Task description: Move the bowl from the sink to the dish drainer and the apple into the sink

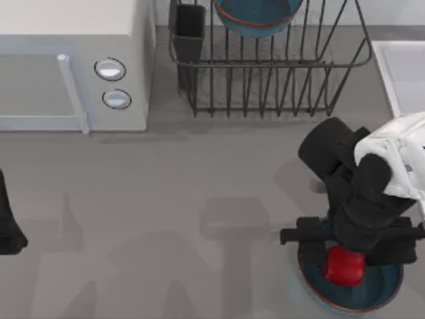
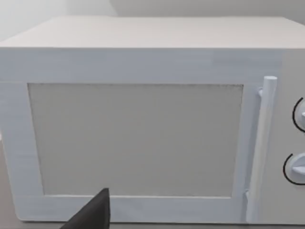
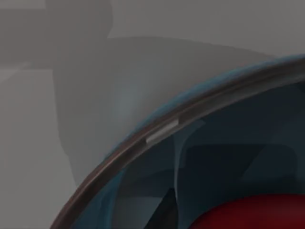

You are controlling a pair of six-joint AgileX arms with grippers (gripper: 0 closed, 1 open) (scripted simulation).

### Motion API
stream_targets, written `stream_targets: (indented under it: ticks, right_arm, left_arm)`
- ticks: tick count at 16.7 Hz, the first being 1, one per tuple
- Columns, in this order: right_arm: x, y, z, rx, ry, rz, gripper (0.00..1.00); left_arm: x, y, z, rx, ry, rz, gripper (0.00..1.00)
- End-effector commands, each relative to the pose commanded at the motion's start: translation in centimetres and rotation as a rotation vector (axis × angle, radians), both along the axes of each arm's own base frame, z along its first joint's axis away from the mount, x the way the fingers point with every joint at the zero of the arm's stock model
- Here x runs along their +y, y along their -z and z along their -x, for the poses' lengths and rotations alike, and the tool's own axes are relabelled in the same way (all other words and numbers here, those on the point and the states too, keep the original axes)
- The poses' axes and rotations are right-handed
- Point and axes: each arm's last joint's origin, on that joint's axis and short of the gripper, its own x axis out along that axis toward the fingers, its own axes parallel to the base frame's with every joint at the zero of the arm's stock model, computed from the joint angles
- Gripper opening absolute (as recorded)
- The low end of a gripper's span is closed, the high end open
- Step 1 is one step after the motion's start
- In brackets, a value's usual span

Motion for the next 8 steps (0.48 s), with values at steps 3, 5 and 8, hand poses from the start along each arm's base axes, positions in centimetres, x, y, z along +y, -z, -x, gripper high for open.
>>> stream_targets:
  ticks: [3,5,8]
  right_arm:
    - [0.0,0.0,0.0,0.0,0.0,0.0,0.7]
    - [0.0,0.0,0.0,0.0,0.0,0.0,0.55]
    - [0.0,0.0,0.0,0.0,0.0,0.0,0.32]
  left_arm:
    - [0.0,0.0,0.0,0.0,0.0,0.0,1.0]
    - [0.0,0.0,0.0,0.0,0.0,0.0,1.0]
    - [0.0,0.0,0.0,0.0,0.0,0.0,1.0]
